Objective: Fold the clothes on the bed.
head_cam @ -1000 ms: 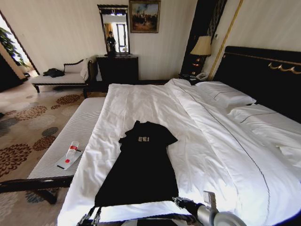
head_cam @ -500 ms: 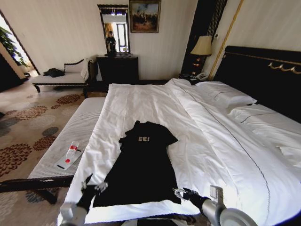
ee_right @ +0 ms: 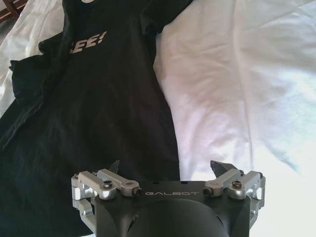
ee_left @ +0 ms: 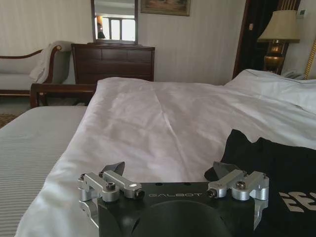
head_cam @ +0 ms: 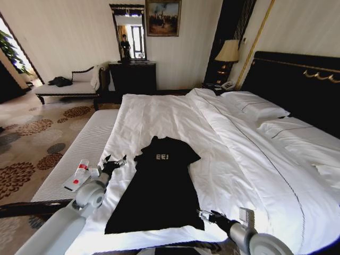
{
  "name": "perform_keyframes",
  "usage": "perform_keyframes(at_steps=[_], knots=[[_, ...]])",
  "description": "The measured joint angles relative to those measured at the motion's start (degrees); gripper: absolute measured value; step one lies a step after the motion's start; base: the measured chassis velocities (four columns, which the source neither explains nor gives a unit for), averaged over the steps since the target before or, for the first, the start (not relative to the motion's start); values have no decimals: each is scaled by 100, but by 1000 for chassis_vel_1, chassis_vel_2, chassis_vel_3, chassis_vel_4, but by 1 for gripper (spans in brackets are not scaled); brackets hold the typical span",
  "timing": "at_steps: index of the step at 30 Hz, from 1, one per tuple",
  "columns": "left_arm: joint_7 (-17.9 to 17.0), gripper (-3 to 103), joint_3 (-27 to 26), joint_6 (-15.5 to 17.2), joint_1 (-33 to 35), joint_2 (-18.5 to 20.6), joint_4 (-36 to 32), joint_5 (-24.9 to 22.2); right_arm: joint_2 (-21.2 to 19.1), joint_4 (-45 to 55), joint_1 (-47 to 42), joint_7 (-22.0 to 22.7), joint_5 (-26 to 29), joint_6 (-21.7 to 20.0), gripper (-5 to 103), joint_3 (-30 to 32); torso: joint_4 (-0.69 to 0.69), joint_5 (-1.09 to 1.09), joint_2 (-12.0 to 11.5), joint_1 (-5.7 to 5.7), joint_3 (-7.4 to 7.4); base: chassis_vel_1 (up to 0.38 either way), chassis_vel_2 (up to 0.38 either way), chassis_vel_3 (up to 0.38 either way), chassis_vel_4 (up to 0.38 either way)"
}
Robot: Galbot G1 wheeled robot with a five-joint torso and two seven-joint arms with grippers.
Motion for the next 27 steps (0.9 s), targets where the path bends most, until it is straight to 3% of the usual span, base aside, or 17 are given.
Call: perform_keyframes(at_steps=[7,19,27], knots=[[576,100,1021,33,-837,170,786,-230,-97,-66,106,133,119,-63,100,34,-1,0,0,0,-1,0,0,0,0],[859,95,1384,-8,-1201,45,1330,-173,-151,-187,211,174,274,-71,100,92,-1,0,1,-1,-1,0,0,0,0],[928,92,1600,-78,-1425,-383,1651,-28,-204,-235,306,240,465,-74,100,84,0,0,1,-1,-1,0,0,0,0]])
